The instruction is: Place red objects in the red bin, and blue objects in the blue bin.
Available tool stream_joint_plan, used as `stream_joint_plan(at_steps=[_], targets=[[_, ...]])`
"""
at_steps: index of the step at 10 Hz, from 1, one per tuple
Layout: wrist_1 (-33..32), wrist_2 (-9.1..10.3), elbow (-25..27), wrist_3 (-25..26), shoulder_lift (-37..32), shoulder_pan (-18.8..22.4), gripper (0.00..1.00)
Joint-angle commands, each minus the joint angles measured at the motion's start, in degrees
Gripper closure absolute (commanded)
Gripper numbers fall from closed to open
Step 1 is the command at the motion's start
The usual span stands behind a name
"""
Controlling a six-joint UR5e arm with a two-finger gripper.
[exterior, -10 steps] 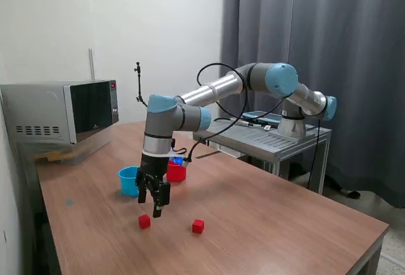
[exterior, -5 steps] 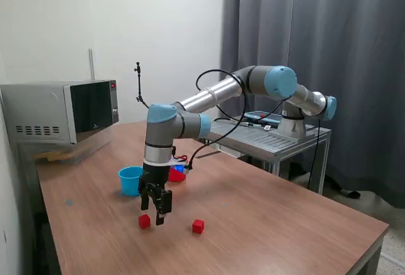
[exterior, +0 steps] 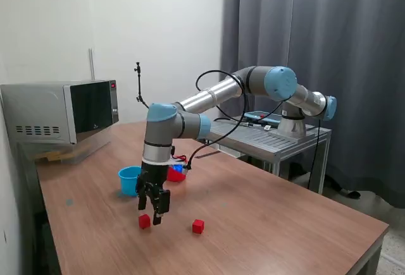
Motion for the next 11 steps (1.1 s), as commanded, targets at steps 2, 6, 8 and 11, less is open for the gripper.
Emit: stream_joint_plan(at_steps=[2,6,8,11], targets=[[-1.0,-0.06,-0.03,-0.01,0.27,-0.2,0.0],[-0.91,-0.06,-0.29,-0.01,0.97,-0.46,0.0],[-0.91,-0.06,-0.55,-0.01,0.97,-0.47,0.0],[-1.0,0.03,-0.99,-0.1,1.32,-0.55,0.0]])
